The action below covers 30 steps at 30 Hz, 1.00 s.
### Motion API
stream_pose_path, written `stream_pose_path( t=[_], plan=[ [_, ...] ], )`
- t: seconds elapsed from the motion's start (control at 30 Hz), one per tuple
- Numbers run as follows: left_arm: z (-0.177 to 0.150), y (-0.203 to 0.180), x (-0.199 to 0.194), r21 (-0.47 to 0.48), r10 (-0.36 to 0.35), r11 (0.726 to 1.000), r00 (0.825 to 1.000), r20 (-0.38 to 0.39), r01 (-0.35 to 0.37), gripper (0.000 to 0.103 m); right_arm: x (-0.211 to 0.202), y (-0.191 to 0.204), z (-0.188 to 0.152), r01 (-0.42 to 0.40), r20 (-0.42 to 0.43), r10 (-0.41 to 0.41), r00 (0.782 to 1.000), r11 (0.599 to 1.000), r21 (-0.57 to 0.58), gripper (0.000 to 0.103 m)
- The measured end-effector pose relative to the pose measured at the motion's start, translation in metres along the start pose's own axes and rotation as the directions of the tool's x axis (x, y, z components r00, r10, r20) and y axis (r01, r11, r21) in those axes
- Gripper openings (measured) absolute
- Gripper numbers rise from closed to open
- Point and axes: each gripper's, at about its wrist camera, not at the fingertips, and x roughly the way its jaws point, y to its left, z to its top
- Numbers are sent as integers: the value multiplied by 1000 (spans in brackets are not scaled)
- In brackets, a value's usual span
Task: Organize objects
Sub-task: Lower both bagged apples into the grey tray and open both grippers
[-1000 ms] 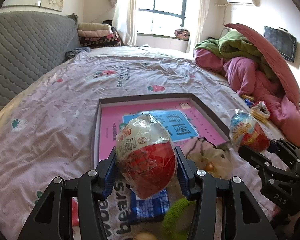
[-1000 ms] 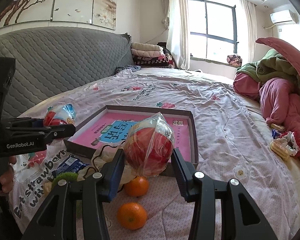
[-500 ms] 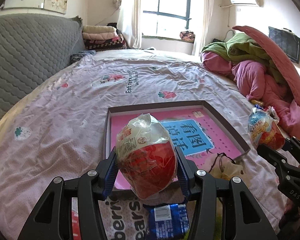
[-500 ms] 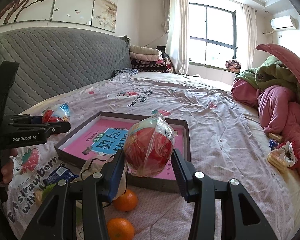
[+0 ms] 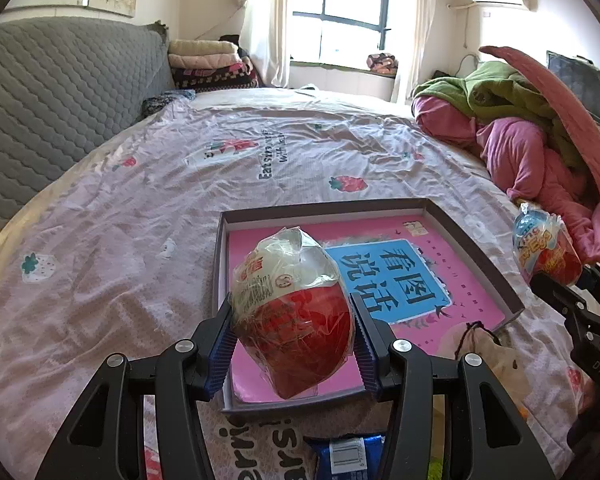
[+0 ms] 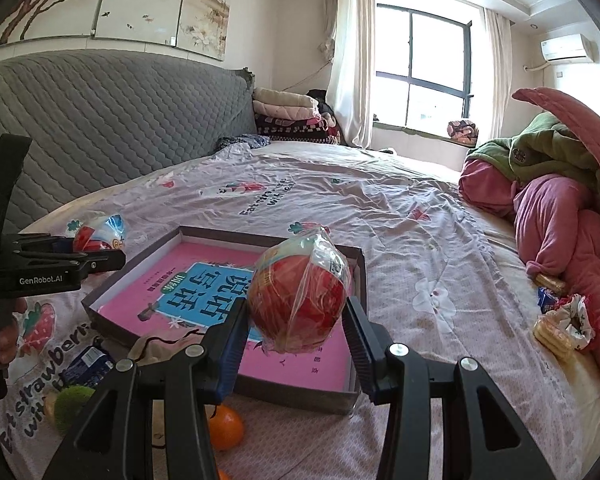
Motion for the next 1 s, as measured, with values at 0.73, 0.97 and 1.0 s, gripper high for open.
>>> stream_pose_path(
  t=[0.73, 0.97, 1.0],
  plan=[
    [-6, -3, 44, 27, -10, 1000, 996, -89, 12, 54, 49, -18, -13, -40, -145, 49, 988, 997, 68, 48],
    [-12, -4, 53, 32, -17, 999, 993, -118, 21, 54, 59, -21, -21, -37, -195, 54, 979, 996, 86, 48],
    [-13, -4, 54, 31, -16, 999, 993, -119, 20, 54, 60, -21, -22, -39, -198, 55, 979, 996, 86, 48]
  ],
)
